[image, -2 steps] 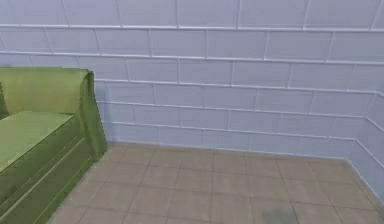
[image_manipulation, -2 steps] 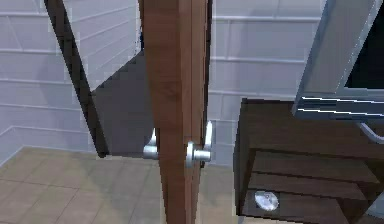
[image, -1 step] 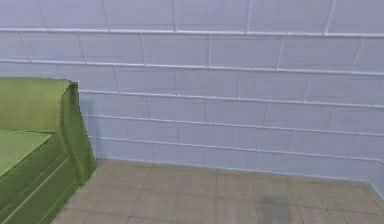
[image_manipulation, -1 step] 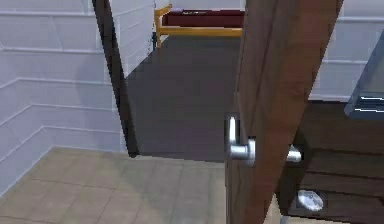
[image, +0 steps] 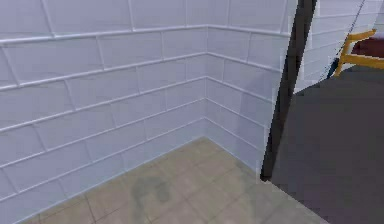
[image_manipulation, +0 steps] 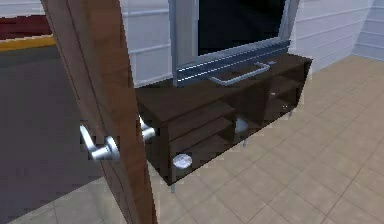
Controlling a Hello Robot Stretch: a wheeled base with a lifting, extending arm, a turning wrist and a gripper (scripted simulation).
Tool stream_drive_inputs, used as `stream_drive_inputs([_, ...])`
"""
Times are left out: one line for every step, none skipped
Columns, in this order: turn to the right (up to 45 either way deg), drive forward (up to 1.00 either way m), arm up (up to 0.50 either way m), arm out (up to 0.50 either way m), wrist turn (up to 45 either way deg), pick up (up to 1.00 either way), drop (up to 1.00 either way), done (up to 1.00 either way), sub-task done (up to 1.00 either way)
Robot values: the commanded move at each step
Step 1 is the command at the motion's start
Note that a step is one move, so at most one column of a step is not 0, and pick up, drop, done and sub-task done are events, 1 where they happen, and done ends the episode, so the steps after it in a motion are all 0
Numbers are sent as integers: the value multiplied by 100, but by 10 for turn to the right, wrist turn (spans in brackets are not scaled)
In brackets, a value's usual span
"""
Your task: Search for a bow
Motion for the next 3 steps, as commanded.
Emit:
stream_drive_inputs([210,0,0,0,0,0,0,0,0])
stream_drive_inputs([0,45,0,0,0,0,0,0,0])
stream_drive_inputs([300,0,0,0,0,0,0,0,0])
